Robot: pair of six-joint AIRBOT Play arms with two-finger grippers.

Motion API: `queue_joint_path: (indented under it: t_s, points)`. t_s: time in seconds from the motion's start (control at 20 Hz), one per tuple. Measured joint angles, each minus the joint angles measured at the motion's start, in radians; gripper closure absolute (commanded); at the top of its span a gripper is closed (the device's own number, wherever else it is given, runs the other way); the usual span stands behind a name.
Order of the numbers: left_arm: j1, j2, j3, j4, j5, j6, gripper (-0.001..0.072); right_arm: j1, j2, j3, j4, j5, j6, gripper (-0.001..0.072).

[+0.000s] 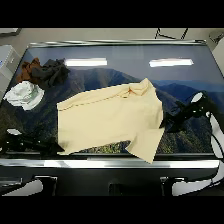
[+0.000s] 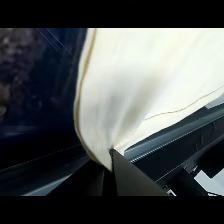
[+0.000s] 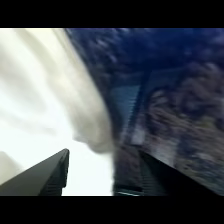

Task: Fold the clothes and pants, and hang the long-sleeved shirts on hangers.

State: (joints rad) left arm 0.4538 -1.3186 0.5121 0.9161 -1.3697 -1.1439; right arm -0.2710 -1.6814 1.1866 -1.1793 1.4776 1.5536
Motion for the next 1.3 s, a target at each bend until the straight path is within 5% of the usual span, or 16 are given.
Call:
queue_joint_path:
  t_s: [0.05, 0.1, 0.4, 0.7, 0.9, 1.3]
  points:
    - [0.0, 0.002, 0.0, 0.0, -0.001, 0.0, 0.0688, 0.006, -0.012, -0.002, 0.039, -0.024, -0.003, 0.0636]
    - [0.0, 0.007, 0.001, 0.0, -0.002, 0.0, 0.0688, 0.015, -0.021, -0.003, 0.068, -0.06, -0.006, 0.0676]
    - [0.0, 0.109, 0.201, -0.025, -0.007, -0.031, 0.069, 0.051, 0.042, 0.158, 0.134, -0.082, -0.066, 0.0678]
    - [-0.002, 0.308, 0.931, -0.07, 0.109, -0.103, 0.0687, 0.053, 0.34, 0.666, 0.097, -0.234, -0.095, 0.0676]
    - [-0.001, 0.427, 1.291, -0.057, 0.226, -0.122, 0.0687, 0.052, 0.578, 0.807, -0.006, -0.365, -0.1, 0.0676]
    - [0.0, 0.599, 1.435, 0.014, 0.288, -0.144, 0.0687, 0.051, 0.852, 0.856, -0.148, -0.352, -0.095, 0.0676]
